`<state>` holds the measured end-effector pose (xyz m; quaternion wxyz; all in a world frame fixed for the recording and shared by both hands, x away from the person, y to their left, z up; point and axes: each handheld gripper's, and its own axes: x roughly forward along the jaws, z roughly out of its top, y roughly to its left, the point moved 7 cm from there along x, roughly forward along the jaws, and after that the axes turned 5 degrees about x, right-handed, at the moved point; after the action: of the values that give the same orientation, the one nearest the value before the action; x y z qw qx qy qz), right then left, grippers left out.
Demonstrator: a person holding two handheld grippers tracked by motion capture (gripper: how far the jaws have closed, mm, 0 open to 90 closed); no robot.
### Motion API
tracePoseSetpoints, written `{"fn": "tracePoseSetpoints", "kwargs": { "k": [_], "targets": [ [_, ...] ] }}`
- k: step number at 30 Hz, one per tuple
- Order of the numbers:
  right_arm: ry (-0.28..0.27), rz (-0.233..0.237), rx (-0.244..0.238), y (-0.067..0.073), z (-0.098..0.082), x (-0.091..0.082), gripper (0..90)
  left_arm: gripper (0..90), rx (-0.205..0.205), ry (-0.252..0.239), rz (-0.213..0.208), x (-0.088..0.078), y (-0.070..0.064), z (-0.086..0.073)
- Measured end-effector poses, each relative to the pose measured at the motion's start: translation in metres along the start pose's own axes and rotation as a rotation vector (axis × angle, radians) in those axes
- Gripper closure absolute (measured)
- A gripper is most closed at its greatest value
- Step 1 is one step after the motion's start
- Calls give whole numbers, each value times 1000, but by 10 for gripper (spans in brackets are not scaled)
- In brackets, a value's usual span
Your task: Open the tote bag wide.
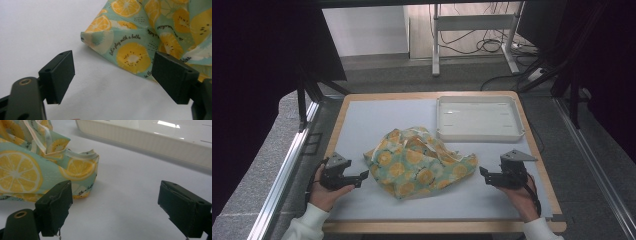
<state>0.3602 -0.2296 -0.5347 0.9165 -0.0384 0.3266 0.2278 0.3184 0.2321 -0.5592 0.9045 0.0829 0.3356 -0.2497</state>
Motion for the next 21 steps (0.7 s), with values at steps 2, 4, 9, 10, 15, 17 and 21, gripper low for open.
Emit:
{"fn": "tracePoseSetpoints", "kwargs": {
  "k": [2, 4, 9, 10, 15, 17, 21],
  "targets": [
    [-2, 4, -9, 1, -1, 1, 139, 210, 3, 3, 2, 1, 0, 0],
    [-4, 1, -12, 1, -2, 1, 144, 215, 4, 3, 2, 1, -1, 0],
    [-2, 0, 0, 3, -5, 3, 172, 229, -1, -9, 5, -2, 1, -1],
    [-2, 2, 1, 3, -6, 3, 176, 231, -1, -14, 7, -2, 1, -1],
    [-8, 6, 1, 3, -8, 1, 199, 240, -9, -31, 10, -3, 3, -1],
    [-9, 14, 19, 3, -9, 1, 201, 246, -8, -43, 14, -4, 3, 0],
    [-8, 15, 30, 1, -9, 2, 202, 247, -2, -37, 8, -4, 2, 0]
  ]
}}
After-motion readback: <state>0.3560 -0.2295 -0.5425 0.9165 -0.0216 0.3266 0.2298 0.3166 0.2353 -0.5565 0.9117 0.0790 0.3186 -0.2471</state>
